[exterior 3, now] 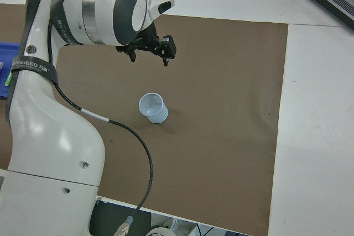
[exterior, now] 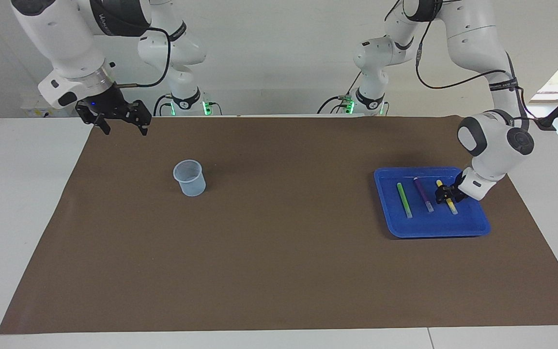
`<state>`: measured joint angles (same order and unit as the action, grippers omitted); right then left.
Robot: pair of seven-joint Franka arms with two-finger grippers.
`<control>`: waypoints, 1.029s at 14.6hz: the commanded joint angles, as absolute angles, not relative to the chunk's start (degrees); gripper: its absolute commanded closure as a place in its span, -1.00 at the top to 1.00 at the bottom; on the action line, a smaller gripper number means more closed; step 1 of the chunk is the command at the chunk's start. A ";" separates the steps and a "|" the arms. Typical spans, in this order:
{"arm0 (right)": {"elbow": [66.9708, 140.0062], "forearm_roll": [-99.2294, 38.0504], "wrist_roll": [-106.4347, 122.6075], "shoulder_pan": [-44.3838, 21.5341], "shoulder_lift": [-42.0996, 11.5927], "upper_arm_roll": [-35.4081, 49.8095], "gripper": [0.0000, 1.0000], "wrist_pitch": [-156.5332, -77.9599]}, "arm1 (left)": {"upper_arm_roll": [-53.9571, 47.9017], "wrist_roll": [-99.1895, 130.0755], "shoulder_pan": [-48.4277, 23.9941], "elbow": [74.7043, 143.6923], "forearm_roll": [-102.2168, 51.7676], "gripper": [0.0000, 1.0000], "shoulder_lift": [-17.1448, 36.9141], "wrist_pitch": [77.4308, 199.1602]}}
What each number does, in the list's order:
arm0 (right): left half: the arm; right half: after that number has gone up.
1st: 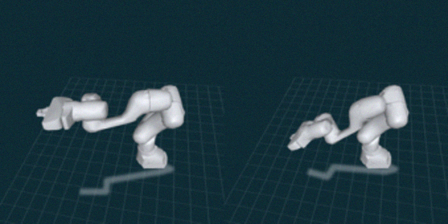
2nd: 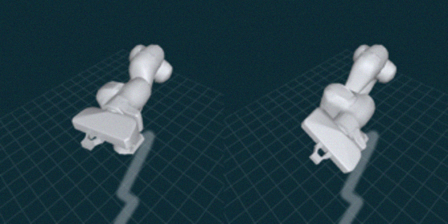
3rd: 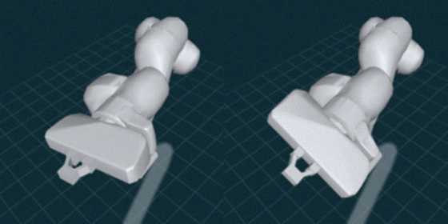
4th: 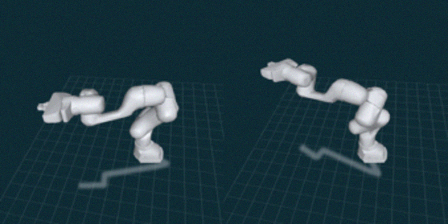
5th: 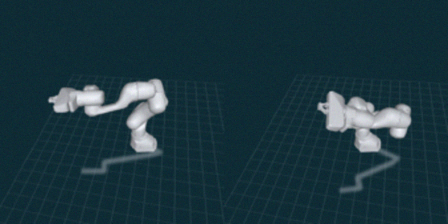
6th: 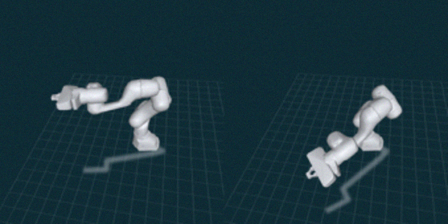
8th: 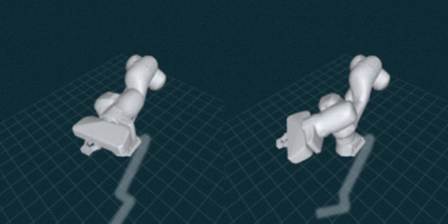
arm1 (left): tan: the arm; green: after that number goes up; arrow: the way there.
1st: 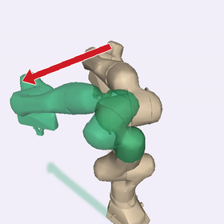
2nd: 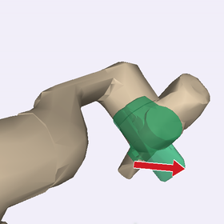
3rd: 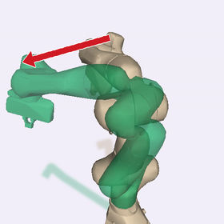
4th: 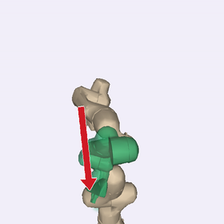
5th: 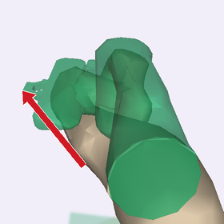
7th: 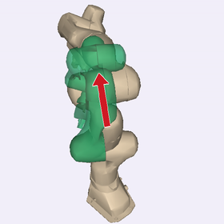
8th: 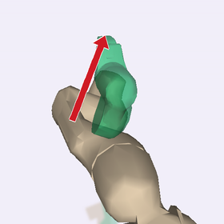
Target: Transfer and insert pens with both arms
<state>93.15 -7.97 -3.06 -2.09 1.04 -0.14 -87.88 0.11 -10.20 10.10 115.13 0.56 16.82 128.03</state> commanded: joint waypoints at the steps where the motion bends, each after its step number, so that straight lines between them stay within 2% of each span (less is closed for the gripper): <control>1: 95.01 -13.44 -3.77 -1.84 2.02 -0.18 1.00 -90.87 | -0.18 -10.72 10.63 114.61 1.41 -0.37 17.49 128.94; 4: 95.88 -21.06 -7.02 -2.11 2.20 -0.18 1.00 -93.24 | -0.09 -10.63 10.63 114.70 1.41 -0.71 17.49 129.20; 5: 96.67 -23.79 -8.34 -2.20 2.55 -0.18 1.00 -94.12 | -0.09 -10.55 10.72 114.78 1.41 -0.92 17.49 129.29; 6: 97.72 -25.56 -9.22 -2.72 2.90 -0.09 1.00 -95.09 | -0.17 -10.55 10.72 114.79 1.41 -1.00 17.49 129.29; 11: 104.58 -36.37 -20.02 -7.98 5.89 -0.09 1.00 -103.50 | -0.18 -9.50 10.37 113.13 1.14 -1.00 17.49 127.71; 15: 107.83 -38.57 -24.76 -16.07 6.50 -0.09 1.00 -116.52 | -0.26 -1.00 8.36 100.67 0.70 -1.00 17.40 110.44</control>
